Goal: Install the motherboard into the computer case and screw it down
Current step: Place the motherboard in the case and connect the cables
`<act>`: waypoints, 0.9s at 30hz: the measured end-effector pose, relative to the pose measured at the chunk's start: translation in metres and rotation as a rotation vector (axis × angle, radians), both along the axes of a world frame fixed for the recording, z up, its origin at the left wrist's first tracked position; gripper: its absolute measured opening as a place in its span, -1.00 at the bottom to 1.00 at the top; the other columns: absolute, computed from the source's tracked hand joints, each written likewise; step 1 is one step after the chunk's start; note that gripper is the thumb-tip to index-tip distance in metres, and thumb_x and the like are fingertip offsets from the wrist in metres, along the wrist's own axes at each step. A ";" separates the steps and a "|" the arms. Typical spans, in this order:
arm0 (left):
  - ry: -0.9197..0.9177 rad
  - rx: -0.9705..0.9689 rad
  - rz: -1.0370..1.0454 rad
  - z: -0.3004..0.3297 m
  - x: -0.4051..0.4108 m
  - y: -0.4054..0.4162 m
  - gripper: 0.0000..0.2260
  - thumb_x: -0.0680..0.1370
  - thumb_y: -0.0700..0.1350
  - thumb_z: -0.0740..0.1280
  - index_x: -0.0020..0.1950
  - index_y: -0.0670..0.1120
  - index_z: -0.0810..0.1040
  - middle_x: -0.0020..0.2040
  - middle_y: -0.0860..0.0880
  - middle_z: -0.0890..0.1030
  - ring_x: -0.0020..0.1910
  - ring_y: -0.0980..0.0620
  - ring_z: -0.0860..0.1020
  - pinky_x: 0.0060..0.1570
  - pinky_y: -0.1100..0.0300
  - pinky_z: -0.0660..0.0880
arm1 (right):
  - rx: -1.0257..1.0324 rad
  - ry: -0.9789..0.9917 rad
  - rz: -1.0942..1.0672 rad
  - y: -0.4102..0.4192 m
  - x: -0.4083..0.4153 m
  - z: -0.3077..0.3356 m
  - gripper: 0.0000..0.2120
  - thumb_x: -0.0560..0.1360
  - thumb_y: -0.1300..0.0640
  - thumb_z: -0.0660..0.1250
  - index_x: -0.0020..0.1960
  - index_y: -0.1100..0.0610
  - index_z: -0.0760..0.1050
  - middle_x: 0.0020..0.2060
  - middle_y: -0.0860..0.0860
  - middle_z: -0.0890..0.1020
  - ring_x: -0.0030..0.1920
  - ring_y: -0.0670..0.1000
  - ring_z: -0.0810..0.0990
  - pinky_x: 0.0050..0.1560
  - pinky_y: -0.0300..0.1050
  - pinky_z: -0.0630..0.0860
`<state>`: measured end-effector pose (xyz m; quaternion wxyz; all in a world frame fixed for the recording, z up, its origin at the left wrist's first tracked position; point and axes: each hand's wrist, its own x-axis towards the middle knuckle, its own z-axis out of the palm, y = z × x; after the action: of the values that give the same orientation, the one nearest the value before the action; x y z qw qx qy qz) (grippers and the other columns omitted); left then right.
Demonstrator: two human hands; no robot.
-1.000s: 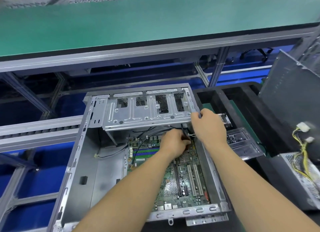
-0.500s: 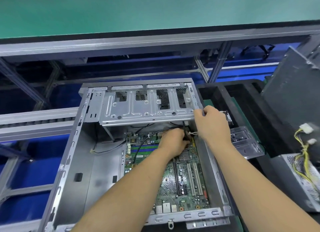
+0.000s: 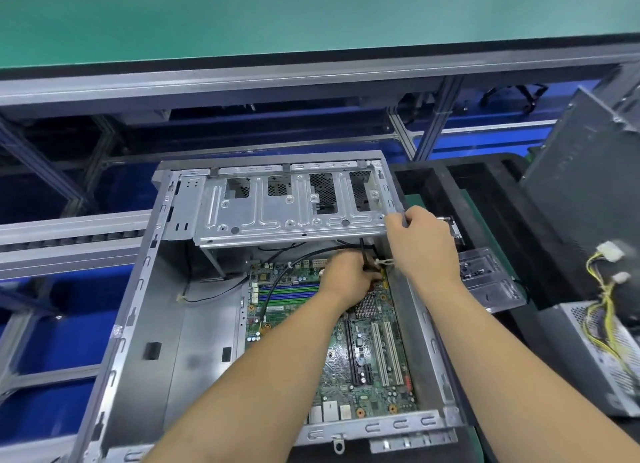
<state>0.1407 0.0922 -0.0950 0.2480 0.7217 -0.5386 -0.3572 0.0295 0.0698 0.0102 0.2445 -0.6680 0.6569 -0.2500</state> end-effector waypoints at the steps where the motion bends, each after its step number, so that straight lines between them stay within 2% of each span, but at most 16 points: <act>1: -0.009 -0.002 0.001 -0.001 -0.001 0.000 -0.89 0.51 -0.05 0.45 -0.16 -0.06 0.65 -0.13 -0.02 0.69 -0.10 -0.05 0.61 -0.01 0.06 0.56 | 0.000 -0.002 -0.001 0.000 0.000 0.000 -0.71 0.57 0.04 0.16 -0.31 0.06 0.26 -0.39 0.00 0.43 -0.39 0.03 0.33 -0.38 -0.06 0.25; 6: -0.001 -0.004 0.041 -0.004 -0.002 0.000 -0.83 0.54 -0.03 0.42 -0.11 -0.13 0.65 -0.15 -0.05 0.68 -0.12 -0.08 0.60 -0.04 0.02 0.57 | 0.002 -0.016 -0.005 -0.001 0.000 0.000 -0.71 0.56 0.04 0.17 -0.31 0.09 0.26 -0.38 0.01 0.43 -0.38 0.05 0.34 -0.37 -0.06 0.25; 14: 0.017 -0.007 0.047 0.001 -0.003 0.001 -0.82 0.55 0.01 0.40 -0.06 -0.09 0.68 -0.14 -0.06 0.69 -0.15 -0.08 0.61 -0.06 0.03 0.57 | -0.004 -0.020 0.001 -0.001 0.001 -0.001 -0.71 0.56 0.05 0.17 -0.31 0.10 0.26 -0.39 0.01 0.41 -0.38 0.05 0.32 -0.36 -0.06 0.23; 21: -0.141 -0.043 -0.057 0.008 -0.004 0.003 -0.81 0.57 0.05 0.37 0.01 -0.05 0.64 -0.05 -0.04 0.68 -0.05 -0.11 0.60 -0.03 0.03 0.55 | -0.011 -0.020 0.005 -0.001 0.000 -0.001 -0.71 0.56 0.06 0.17 -0.31 0.09 0.25 -0.40 0.00 0.41 -0.40 0.03 0.32 -0.37 -0.06 0.23; 24: -0.182 -0.052 -0.071 0.011 -0.006 0.001 -0.83 0.54 0.04 0.39 -0.09 -0.06 0.61 -0.13 -0.04 0.65 -0.08 -0.15 0.59 -0.12 0.07 0.51 | -0.013 -0.012 0.002 -0.001 0.001 -0.001 -0.71 0.56 0.06 0.16 -0.31 0.09 0.25 -0.40 0.01 0.42 -0.40 0.03 0.32 -0.38 -0.06 0.23; 27: -0.229 -0.027 -0.063 0.015 -0.012 -0.002 -0.73 0.51 0.06 0.41 -0.28 -0.07 0.50 -0.25 -0.06 0.58 -0.18 -0.17 0.56 -0.24 0.12 0.42 | -0.009 -0.006 0.002 -0.001 0.001 -0.001 -0.72 0.56 0.06 0.16 -0.30 0.10 0.26 -0.38 0.03 0.43 -0.38 0.05 0.33 -0.37 -0.04 0.24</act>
<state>0.1291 0.0905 -0.0798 0.1831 0.7371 -0.5905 -0.2728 0.0307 0.0691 0.0096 0.2437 -0.6691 0.6542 -0.2547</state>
